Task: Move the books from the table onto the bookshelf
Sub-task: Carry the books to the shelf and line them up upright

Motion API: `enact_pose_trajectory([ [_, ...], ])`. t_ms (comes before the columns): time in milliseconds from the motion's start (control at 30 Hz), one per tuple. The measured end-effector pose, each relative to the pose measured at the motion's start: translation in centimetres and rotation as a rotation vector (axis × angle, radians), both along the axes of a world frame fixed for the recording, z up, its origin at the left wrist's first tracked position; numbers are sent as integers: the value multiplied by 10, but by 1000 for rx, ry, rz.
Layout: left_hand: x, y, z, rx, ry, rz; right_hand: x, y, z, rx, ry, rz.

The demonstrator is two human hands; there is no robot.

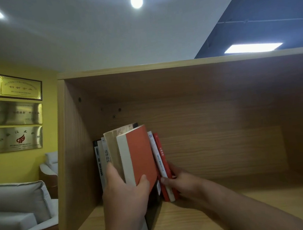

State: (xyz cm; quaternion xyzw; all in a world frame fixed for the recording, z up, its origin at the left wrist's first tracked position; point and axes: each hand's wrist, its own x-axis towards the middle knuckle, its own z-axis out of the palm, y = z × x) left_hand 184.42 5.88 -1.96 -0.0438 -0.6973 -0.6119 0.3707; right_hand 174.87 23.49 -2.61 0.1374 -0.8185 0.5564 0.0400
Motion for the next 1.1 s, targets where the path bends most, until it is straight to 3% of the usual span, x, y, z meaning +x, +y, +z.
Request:
enact_pose_trajectory([
  [67,8,-6,4,22,14,25,0,-3,2,-122,-135,57],
  [200,8,-26,13,58,159,-25,-1,-5,0,-194,-161,68],
  [267,5,-29,19,112,192,-127,3,-5,3,-349,-196,93],
  [333,-1,-26,25,197,194,-262,15,0,13,-435,-124,113],
  [433,-15,-11,28,277,145,-472,20,20,29,-396,27,68],
  [533,-28,12,31,277,64,-647,31,43,36,-397,40,101],
  [600,-35,25,37,187,-25,-708,40,56,35,-431,74,10],
  [700,-45,33,45,-110,-102,-604,49,71,32,-559,180,-108],
  [800,-57,22,38,-205,35,-303,52,80,31,-586,283,-261],
  [867,-60,11,30,-258,82,-118,50,77,31,-502,358,-394],
  [967,-68,-4,22,-281,8,57,47,57,30,-350,432,-538],
  [1100,-75,-13,17,-290,-155,52,27,24,16,-143,441,-601],
])
